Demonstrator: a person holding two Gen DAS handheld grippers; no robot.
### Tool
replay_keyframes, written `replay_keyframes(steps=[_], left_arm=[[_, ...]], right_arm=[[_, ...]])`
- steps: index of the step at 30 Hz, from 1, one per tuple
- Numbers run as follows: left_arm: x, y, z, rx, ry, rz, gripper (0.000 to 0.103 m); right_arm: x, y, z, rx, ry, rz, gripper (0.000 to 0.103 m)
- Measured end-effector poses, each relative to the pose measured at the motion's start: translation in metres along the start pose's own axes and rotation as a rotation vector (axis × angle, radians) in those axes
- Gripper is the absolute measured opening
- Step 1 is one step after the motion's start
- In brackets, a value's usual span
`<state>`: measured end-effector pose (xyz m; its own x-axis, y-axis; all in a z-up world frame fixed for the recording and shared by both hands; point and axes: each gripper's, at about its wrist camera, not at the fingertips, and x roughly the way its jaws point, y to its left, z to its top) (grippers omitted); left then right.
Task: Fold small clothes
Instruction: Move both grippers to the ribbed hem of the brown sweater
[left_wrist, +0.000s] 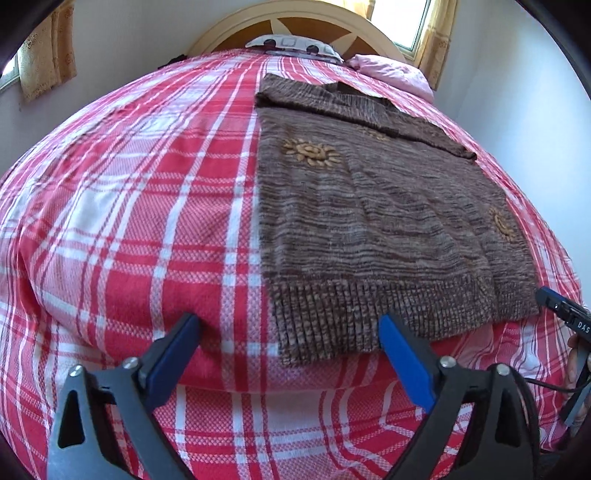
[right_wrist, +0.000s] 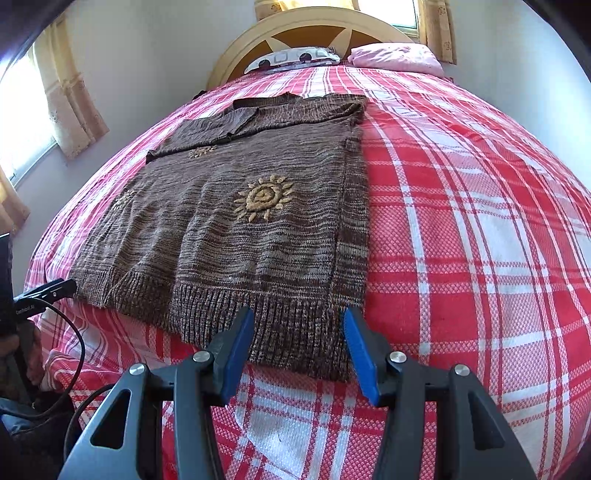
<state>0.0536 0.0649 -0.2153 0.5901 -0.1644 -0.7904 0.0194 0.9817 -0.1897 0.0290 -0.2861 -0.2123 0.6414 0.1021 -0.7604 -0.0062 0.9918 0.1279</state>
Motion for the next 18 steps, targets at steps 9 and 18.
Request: replay_keyframes(steps=[9,18], left_arm=[[0.000,-0.010,-0.004,0.014,0.051,-0.030,0.065],[0.000,-0.006,-0.004,-0.019,0.038,-0.064,0.072]], right_arm=[[-0.004,-0.011,-0.004,0.048,0.008,0.020,0.052],[-0.008,-0.035,-0.007,0.141,0.022,0.039,0.052]])
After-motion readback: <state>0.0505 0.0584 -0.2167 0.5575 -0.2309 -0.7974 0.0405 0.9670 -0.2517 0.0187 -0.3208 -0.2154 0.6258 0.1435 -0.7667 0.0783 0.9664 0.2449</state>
